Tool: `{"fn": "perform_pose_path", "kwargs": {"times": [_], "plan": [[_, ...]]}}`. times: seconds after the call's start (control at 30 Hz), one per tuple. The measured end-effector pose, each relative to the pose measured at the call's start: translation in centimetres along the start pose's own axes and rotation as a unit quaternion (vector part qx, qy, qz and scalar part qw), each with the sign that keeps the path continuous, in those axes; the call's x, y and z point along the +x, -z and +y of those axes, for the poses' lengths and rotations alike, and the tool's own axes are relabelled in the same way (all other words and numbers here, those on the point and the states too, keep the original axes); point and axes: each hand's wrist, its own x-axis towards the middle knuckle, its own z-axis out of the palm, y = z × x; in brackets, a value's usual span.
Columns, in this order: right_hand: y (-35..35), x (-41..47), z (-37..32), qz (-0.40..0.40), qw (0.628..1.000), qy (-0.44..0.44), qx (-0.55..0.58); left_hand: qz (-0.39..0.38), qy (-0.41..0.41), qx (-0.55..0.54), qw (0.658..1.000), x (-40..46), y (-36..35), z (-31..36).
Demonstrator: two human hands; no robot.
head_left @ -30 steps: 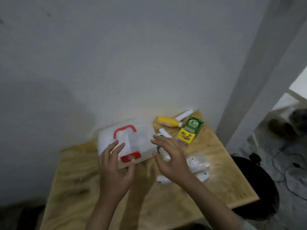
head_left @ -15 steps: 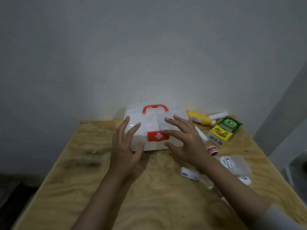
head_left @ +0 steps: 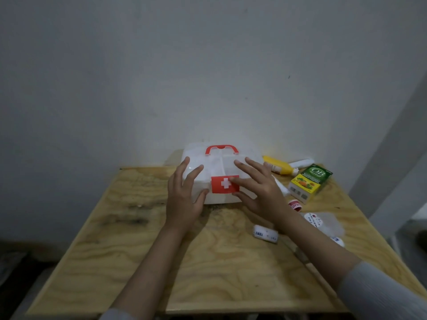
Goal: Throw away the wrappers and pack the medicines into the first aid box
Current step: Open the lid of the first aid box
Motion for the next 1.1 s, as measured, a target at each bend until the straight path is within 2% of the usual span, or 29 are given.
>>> {"fn": "perform_pose_path", "kwargs": {"times": [0.13, 0.27, 0.4, 0.5, 0.7, 0.83, 1.1], "plan": [[0.7, 0.1, -0.2, -0.001, 0.999, -0.013, 0.038, 0.002, -0.001, -0.007, 1.0, 0.0, -0.1, -0.1], [1.0, 0.8, -1.0, 0.03, 0.993, -0.069, 0.087, 0.009, 0.009, -0.006, 1.0, 0.0, -0.2, 0.0], [0.9, 2.0, -2.0, 0.057, 0.988, -0.106, 0.094, 0.024, 0.085, -0.052, 0.995, 0.2, -0.3, 1.3], [1.0, 2.9, -2.4, 0.088, 0.987, -0.097, 0.092, 0.041, 0.137, -0.105, 0.984, 0.7, -0.1, 2.1], [2.2, 6.9, -2.1, 0.161, 0.98, -0.081, 0.082, 0.026, 0.163, -0.114, 0.98, 0.7, -0.1, 2.3], [3.2, 11.0, -0.5, 0.205, 0.976, -0.064, 0.034, 0.02, 0.174, -0.119, 0.977, 0.7, 0.1, 2.2], [1.9, 16.1, 3.0, 0.141, 0.986, -0.076, -0.04, 0.018, 0.161, -0.094, 0.982, 0.7, 0.1, 1.5]]}}
